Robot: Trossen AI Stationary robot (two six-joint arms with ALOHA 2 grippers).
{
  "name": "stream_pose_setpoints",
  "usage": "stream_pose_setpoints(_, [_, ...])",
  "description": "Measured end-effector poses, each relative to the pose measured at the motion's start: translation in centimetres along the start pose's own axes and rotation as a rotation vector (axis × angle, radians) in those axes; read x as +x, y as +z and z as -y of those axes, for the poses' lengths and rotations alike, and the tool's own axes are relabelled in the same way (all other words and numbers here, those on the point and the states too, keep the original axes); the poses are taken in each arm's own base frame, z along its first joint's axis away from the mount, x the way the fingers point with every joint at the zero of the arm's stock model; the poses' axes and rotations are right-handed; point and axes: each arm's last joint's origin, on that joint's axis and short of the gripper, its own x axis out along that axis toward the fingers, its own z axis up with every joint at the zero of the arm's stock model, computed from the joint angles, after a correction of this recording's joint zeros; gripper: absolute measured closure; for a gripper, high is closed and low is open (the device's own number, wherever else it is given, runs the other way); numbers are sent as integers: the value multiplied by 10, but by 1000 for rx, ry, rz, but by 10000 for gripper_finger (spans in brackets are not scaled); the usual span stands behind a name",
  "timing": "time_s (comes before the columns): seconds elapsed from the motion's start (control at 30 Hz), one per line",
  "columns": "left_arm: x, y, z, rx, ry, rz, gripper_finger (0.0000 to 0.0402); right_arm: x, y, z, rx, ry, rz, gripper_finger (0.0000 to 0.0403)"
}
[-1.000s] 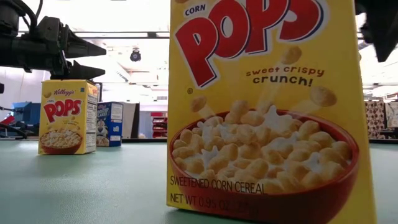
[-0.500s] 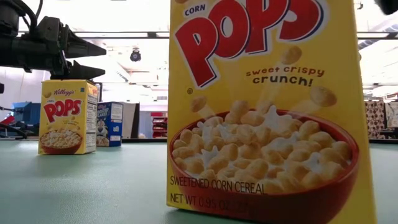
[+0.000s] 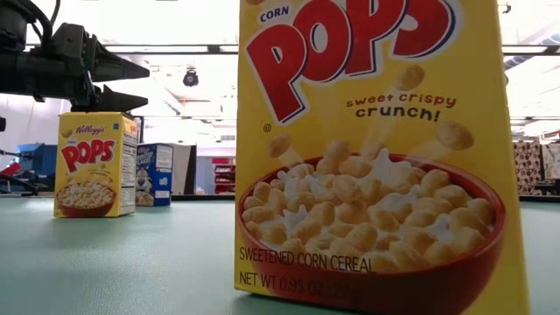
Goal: Stack cereal on shelf
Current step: Put the right pink cereal box on the shelf
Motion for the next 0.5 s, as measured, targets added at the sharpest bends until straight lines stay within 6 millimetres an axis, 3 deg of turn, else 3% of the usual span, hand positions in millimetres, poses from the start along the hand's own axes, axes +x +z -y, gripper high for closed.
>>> stream_pose_setpoints(0.5, [0,0,0,0,1,0,2,5,-1,0,65,-39,-7,193])
